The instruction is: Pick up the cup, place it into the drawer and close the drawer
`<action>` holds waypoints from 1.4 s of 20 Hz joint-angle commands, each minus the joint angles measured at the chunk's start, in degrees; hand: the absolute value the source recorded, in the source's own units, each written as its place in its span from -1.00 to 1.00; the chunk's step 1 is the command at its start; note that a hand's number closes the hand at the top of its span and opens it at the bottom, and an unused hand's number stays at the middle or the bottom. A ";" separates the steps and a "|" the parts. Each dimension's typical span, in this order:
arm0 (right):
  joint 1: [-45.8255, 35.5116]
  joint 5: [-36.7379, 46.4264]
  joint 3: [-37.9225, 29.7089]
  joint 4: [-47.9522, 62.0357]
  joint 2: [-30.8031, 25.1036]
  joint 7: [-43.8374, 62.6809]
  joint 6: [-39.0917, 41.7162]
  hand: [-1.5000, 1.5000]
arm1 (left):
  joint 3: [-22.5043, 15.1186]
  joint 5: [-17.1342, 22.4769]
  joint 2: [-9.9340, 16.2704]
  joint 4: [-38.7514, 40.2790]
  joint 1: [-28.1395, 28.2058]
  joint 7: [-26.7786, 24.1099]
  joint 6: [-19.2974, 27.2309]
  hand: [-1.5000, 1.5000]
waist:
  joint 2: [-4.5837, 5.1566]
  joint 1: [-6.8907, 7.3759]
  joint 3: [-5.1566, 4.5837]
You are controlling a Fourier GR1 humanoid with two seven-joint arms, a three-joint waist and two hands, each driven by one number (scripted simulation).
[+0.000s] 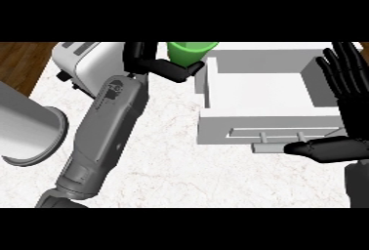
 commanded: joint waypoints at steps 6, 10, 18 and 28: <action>-0.63 -0.92 -0.96 1.41 -0.93 -1.14 1.25 -1.00 | -6.52 3.90 -0.18 12.70 -16.81 12.81 12.17 1.00 | 0.65 -2.09 0.03; -2.80 -0.91 1.59 0.21 0.18 1.13 1.04 -1.00 | -13.34 8.21 -0.18 19.45 -19.88 13.77 17.60 1.00 | 1.04 -4.37 0.05; -4.07 -1.66 1.14 0.68 -0.57 -0.16 2.21 -1.00 | -19.66 9.71 -0.18 29.01 -19.52 14.75 12.16 1.00 | 2.01 -7.64 0.10; -8.08 -3.06 4.24 2.57 0.55 -1.13 4.75 -1.00 | -25.28 15.35 -0.18 26.80 -15.84 13.02 11.59 -1.00 | 3.08 -12.02 0.07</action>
